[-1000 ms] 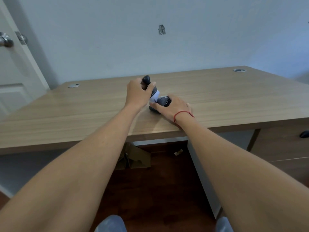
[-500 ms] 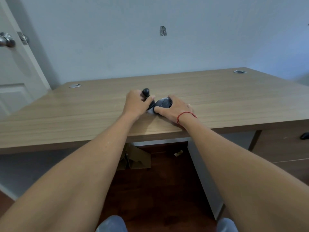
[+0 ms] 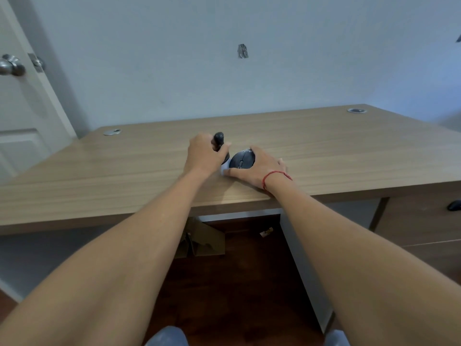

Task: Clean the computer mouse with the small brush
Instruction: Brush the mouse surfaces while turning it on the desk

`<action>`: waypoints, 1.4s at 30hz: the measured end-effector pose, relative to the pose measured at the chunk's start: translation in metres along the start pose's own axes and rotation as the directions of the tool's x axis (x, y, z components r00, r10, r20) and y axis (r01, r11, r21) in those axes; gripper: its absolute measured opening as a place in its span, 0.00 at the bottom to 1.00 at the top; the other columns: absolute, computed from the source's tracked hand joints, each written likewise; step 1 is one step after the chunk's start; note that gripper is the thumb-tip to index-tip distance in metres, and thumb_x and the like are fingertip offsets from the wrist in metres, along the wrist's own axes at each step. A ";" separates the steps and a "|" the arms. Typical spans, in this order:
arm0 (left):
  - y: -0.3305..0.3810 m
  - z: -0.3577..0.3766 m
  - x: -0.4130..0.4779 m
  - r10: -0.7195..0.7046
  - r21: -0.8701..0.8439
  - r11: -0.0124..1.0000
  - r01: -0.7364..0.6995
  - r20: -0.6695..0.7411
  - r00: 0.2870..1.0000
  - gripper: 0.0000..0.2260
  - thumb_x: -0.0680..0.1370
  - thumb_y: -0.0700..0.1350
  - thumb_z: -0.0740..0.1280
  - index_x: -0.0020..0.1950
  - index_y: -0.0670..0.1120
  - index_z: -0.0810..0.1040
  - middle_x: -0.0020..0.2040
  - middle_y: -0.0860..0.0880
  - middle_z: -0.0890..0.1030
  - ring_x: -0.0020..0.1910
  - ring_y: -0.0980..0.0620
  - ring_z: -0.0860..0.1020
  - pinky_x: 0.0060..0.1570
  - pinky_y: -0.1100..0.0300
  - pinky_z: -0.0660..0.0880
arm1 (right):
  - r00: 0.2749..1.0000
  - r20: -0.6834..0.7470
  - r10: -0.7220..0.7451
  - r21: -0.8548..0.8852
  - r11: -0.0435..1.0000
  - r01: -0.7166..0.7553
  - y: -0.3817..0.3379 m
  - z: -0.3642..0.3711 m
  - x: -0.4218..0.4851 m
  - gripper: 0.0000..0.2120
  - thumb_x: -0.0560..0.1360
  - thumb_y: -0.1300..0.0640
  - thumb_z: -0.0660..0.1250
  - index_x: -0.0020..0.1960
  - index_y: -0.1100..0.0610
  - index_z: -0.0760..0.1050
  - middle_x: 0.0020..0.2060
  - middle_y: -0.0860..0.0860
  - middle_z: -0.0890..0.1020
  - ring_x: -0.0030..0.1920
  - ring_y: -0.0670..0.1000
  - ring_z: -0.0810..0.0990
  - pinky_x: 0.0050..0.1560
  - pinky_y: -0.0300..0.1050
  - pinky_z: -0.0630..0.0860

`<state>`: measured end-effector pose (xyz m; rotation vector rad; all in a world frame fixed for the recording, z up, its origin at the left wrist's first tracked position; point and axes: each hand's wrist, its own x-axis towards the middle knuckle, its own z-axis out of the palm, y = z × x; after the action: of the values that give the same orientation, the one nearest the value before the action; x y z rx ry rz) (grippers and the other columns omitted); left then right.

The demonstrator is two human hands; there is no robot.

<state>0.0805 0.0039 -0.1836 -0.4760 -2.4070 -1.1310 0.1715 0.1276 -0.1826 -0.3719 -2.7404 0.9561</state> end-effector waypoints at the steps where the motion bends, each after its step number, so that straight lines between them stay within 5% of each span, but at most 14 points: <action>1: 0.004 0.001 -0.001 -0.009 -0.053 0.999 0.007 -0.046 0.999 0.16 0.73 0.48 0.71 0.30 0.42 0.73 0.29 0.45 0.77 0.30 0.47 0.74 0.35 0.59 0.70 | 1.000 0.003 0.002 0.003 1.000 -0.002 0.000 0.000 0.000 0.36 0.70 0.34 0.68 0.71 0.50 0.66 0.66 0.50 0.75 0.67 0.57 0.70 0.72 0.56 0.62; 4: 0.013 0.005 -0.006 -0.035 -0.165 0.986 0.012 -0.133 0.991 0.16 0.73 0.49 0.71 0.32 0.38 0.77 0.31 0.43 0.81 0.31 0.48 0.77 0.34 0.59 0.72 | 1.000 0.010 0.001 0.014 1.000 -0.001 -0.001 -0.001 -0.001 0.36 0.71 0.36 0.68 0.73 0.52 0.65 0.68 0.50 0.74 0.68 0.57 0.69 0.73 0.57 0.59; 9: -0.004 0.007 -0.010 -0.063 -0.156 0.986 0.065 0.014 0.998 0.17 0.73 0.50 0.72 0.39 0.34 0.82 0.37 0.40 0.84 0.35 0.46 0.80 0.40 0.50 0.79 | 1.000 0.007 -0.006 0.027 1.000 0.005 0.000 -0.002 -0.001 0.37 0.69 0.36 0.70 0.73 0.52 0.65 0.67 0.50 0.75 0.68 0.57 0.70 0.72 0.53 0.60; 13: 0.020 0.000 0.001 -0.023 -0.218 0.976 0.011 -0.054 0.998 0.21 0.72 0.50 0.73 0.34 0.31 0.78 0.30 0.45 0.74 0.31 0.52 0.69 0.29 0.63 0.65 | 1.000 0.012 -0.005 0.001 1.000 0.005 0.000 0.001 0.003 0.34 0.70 0.36 0.69 0.70 0.51 0.67 0.65 0.50 0.76 0.66 0.57 0.72 0.71 0.55 0.62; 16: 0.028 0.006 0.002 0.004 -0.232 0.973 -0.018 -0.063 0.998 0.21 0.72 0.50 0.73 0.29 0.34 0.74 0.26 0.47 0.73 0.28 0.52 0.69 0.29 0.63 0.65 | 1.000 0.020 -0.013 -0.010 1.000 0.013 0.002 0.003 0.007 0.33 0.69 0.35 0.69 0.68 0.50 0.68 0.63 0.50 0.77 0.64 0.56 0.73 0.71 0.57 0.62; 21: 0.002 0.010 -0.002 -0.025 0.014 1.000 0.025 -0.021 0.999 0.20 0.74 0.50 0.71 0.30 0.37 0.75 0.27 0.43 0.75 0.28 0.46 0.71 0.31 0.58 0.65 | 1.000 0.006 -0.009 0.023 1.000 0.009 0.001 -0.001 0.001 0.39 0.70 0.36 0.69 0.75 0.51 0.62 0.70 0.50 0.72 0.71 0.57 0.67 0.75 0.57 0.58; 27: 0.021 0.006 -0.001 -0.035 -0.202 0.979 0.003 -0.158 0.987 0.20 0.74 0.50 0.71 0.29 0.38 0.73 0.27 0.46 0.73 0.26 0.55 0.67 0.25 0.68 0.62 | 1.000 0.030 -0.005 0.005 1.000 0.005 0.003 0.002 0.005 0.35 0.70 0.37 0.69 0.71 0.51 0.66 0.66 0.49 0.76 0.68 0.56 0.71 0.72 0.56 0.61; 31: 0.009 0.013 -0.001 -0.084 -0.117 0.990 0.074 -0.083 0.993 0.19 0.73 0.49 0.71 0.30 0.36 0.73 0.27 0.45 0.72 0.30 0.49 0.69 0.31 0.61 0.64 | 1.000 0.006 0.027 0.028 0.999 -0.027 0.004 0.004 0.008 0.44 0.68 0.36 0.70 0.76 0.53 0.59 0.69 0.52 0.74 0.69 0.58 0.71 0.72 0.56 0.63; 34: 0.002 0.011 -0.003 -0.091 -0.034 0.995 0.091 0.001 0.996 0.19 0.73 0.50 0.71 0.33 0.34 0.77 0.30 0.43 0.75 0.32 0.47 0.71 0.33 0.59 0.65 | 1.000 -0.003 0.019 0.011 1.000 -0.019 0.004 0.003 0.007 0.39 0.67 0.36 0.70 0.71 0.53 0.65 0.61 0.52 0.78 0.64 0.57 0.74 0.70 0.56 0.65; 39: 0.018 0.005 0.005 -0.091 -0.268 0.961 0.070 -0.068 0.993 0.21 0.72 0.51 0.72 0.31 0.34 0.76 0.27 0.46 0.74 0.28 0.52 0.71 0.32 0.56 0.74 | 1.000 0.024 0.000 -0.019 1.000 0.000 0.005 0.002 0.007 0.26 0.69 0.38 0.70 0.60 0.52 0.71 0.48 0.48 0.75 0.55 0.55 0.75 0.65 0.55 0.69; 42: 0.010 0.004 -0.004 -0.073 -0.148 0.987 0.066 -0.048 0.996 0.20 0.73 0.50 0.72 0.29 0.36 0.74 0.27 0.46 0.72 0.28 0.51 0.67 0.31 0.59 0.66 | 1.000 0.012 -0.014 -0.028 1.000 0.014 0.004 0.002 0.008 0.27 0.68 0.37 0.70 0.60 0.53 0.71 0.49 0.49 0.76 0.56 0.55 0.76 0.65 0.54 0.69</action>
<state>0.0878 0.0128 -0.1822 -0.4056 -2.3218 -1.3402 0.1639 0.1319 -0.1863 -0.3531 -2.7658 0.9197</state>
